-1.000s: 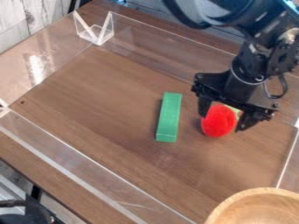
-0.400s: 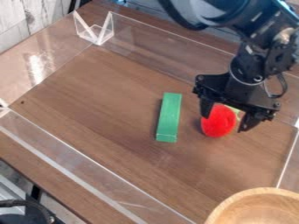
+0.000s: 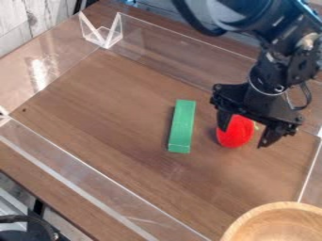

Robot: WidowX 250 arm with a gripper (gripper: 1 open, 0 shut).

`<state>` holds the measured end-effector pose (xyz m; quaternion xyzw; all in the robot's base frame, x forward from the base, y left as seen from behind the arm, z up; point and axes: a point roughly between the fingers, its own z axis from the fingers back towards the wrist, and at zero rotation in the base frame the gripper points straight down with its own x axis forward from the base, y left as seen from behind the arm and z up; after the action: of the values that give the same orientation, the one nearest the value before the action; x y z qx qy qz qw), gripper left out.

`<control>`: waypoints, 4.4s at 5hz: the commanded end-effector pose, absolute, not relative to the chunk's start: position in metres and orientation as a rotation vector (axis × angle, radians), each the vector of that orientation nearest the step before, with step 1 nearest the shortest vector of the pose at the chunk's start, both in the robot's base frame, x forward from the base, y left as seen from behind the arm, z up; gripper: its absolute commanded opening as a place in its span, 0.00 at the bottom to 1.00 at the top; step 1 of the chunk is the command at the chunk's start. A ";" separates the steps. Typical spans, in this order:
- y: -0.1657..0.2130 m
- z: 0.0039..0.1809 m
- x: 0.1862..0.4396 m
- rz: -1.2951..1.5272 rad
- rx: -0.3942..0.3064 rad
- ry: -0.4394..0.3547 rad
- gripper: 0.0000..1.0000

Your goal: Move the red object to the right side of the table

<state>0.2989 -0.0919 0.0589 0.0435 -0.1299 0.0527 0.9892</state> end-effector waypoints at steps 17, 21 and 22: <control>-0.076 0.121 0.351 0.438 -0.088 -0.418 1.00; -0.075 0.126 0.371 0.463 -0.083 -0.410 1.00; -0.070 0.121 0.373 0.454 -0.088 -0.407 1.00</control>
<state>0.3654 -0.0700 0.1056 -0.0328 -0.1769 0.2218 0.9583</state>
